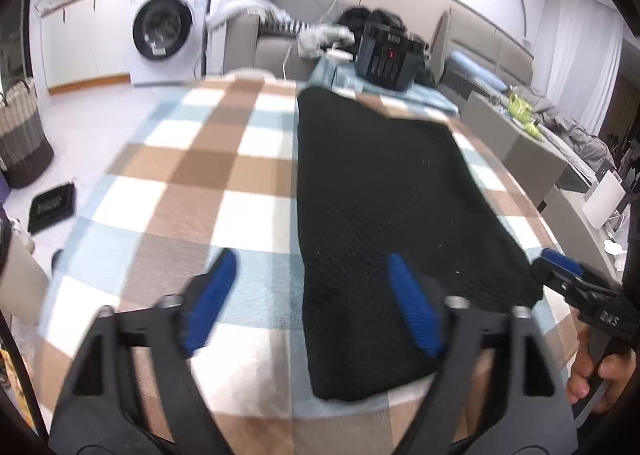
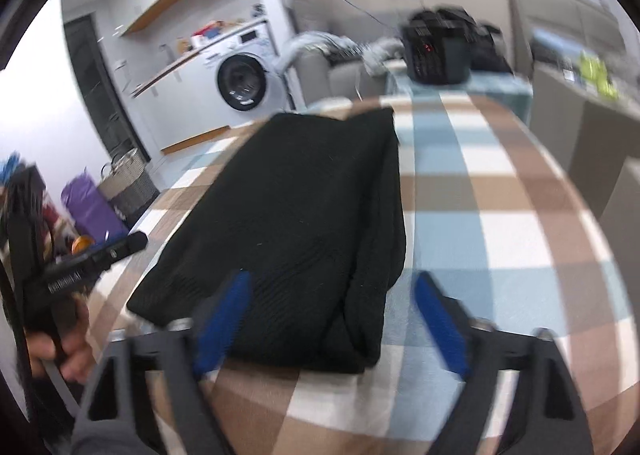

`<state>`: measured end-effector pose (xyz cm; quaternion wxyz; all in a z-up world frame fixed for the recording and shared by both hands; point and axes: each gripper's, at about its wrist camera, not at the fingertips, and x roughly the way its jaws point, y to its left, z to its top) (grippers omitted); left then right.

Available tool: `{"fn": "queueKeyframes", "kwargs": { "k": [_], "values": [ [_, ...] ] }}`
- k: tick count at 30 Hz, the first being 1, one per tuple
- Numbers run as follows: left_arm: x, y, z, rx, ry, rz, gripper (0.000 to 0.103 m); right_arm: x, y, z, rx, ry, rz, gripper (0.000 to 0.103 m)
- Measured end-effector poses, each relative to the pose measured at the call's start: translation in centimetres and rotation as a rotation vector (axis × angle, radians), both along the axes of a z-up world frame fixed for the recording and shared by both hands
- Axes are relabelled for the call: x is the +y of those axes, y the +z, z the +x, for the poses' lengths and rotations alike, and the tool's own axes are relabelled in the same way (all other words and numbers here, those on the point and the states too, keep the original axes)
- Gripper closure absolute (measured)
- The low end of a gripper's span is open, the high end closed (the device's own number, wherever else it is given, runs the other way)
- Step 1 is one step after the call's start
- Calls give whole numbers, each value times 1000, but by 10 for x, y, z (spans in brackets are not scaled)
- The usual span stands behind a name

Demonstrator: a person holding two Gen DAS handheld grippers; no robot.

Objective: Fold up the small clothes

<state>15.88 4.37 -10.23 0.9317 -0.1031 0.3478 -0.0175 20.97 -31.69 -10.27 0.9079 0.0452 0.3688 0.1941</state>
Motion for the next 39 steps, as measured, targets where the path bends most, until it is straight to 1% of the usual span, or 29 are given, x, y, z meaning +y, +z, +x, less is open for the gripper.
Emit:
{"fn": "queueKeyframes", "kwargs": {
  "k": [2, 5, 6, 9, 12, 18, 21, 26, 31, 35, 39],
  "values": [
    [1, 7, -14, -40, 7, -7, 18, -2, 6, -9, -36, 33, 2, 3],
    [-1, 12, -32, -101, 2, 2, 7, -7, 10, -17, -63, 73, 12, 1],
    [-3, 13, -38, -123, 0, 17, 1, -10, 10, -19, -67, 77, 23, 0],
    [-9, 15, -49, -153, 6, 39, 1, -15, 8, -19, -53, 91, 66, 0],
    [-12, 13, -54, -171, 9, 38, 1, -19, 7, -22, -82, 80, 81, 0],
    [-20, 12, -56, -212, -10, 73, 1, -14, 10, -33, -161, 97, 34, 0],
    [-21, 11, -56, -213, -13, 86, 1, -13, 12, -38, -200, 104, 35, 0],
    [-20, 8, -58, -215, -20, 94, 1, -11, 11, -41, -229, 113, 35, 0],
    [-19, 6, -63, -225, -10, 107, 1, -12, 9, -42, -246, 110, 43, 0],
    [-14, 5, -66, -233, 0, 92, 1, -12, 7, -41, -248, 106, 43, 0],
    [-13, 4, -67, -239, -1, 98, 1, -13, 8, -44, -264, 109, 45, 0]
  ]
}}
